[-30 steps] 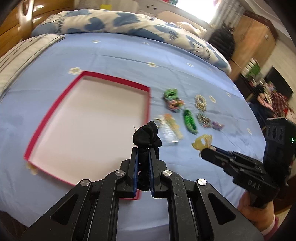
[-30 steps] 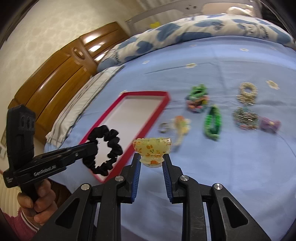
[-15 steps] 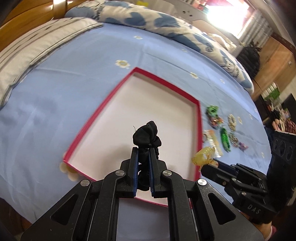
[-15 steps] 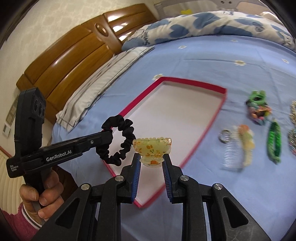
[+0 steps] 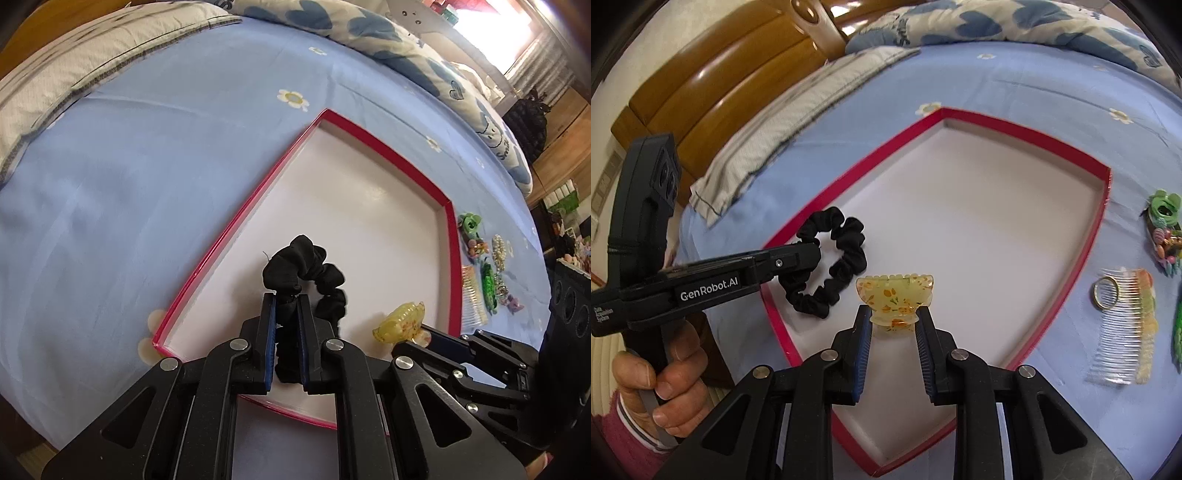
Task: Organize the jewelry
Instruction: 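Carry the scrunchie and claw clip in both grippers over the red tray, then open both grippers to drop the scrunchie and claw clip into the tray, then move both grippers back toward the remaining accessories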
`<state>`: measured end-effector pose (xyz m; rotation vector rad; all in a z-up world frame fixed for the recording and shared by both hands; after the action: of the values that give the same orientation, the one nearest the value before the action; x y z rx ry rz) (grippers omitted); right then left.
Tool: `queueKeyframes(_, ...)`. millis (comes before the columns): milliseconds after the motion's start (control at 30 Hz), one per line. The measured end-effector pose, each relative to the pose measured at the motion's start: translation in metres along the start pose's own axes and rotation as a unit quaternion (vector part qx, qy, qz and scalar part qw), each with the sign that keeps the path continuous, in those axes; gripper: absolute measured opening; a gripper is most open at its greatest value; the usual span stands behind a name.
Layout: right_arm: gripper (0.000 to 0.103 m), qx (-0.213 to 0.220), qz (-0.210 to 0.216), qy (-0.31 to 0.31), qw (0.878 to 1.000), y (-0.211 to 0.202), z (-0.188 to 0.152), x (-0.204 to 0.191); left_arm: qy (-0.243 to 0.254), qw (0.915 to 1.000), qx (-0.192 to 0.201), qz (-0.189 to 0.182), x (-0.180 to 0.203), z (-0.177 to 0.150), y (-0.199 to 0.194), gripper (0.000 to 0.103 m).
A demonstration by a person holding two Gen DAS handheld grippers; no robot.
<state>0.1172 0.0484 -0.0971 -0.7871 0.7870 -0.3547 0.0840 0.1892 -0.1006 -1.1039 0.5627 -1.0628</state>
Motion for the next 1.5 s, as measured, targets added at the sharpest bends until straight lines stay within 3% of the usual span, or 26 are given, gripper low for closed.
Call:
queueKeyframes(233, 0.028, -0.017, 0.000, -0.001, 1.000, 0.010, -0.001, 0.002, 0.007, 0.9999, -0.004, 0.013, -0.003, -0.003, 0.002, 0.012)
queueKeyframes(500, 0.028, -0.017, 0.001, 0.000, 1.000, 0.008, -0.002, 0.002, 0.005, 0.9999, -0.008, 0.012, -0.001, -0.002, -0.002, 0.029)
queueKeyframes(733, 0.035, -0.006, 0.003, -0.002, 1.000, -0.005, -0.004, -0.002, -0.001, 1.0000, 0.004, 0.005, -0.001, -0.001, -0.021, 0.037)
queueKeyframes(1033, 0.037, 0.047, -0.007, 0.023, 0.999, -0.063, -0.021, 0.008, 0.014, 0.9996, 0.022, -0.010, 0.022, 0.002, -0.044, 0.037)
queueKeyframes(1500, 0.039, 0.121, -0.067, 0.117, 0.983, -0.156, -0.070, 0.079, 0.087, 0.9951, 0.018, -0.043, 0.106, -0.008, -0.052, 0.038)
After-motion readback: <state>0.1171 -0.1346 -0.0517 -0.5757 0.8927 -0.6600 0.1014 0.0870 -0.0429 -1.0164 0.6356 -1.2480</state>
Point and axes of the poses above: each gripper's, at about its wrist camera, not at the fingertips, and y roughly the way its jaws point, x to its right, z to its top, the point moved 4 cm from there along y, roughly the way its jaws point, and after that the axes turned 11 degrees about z, right-handed, at the moved point
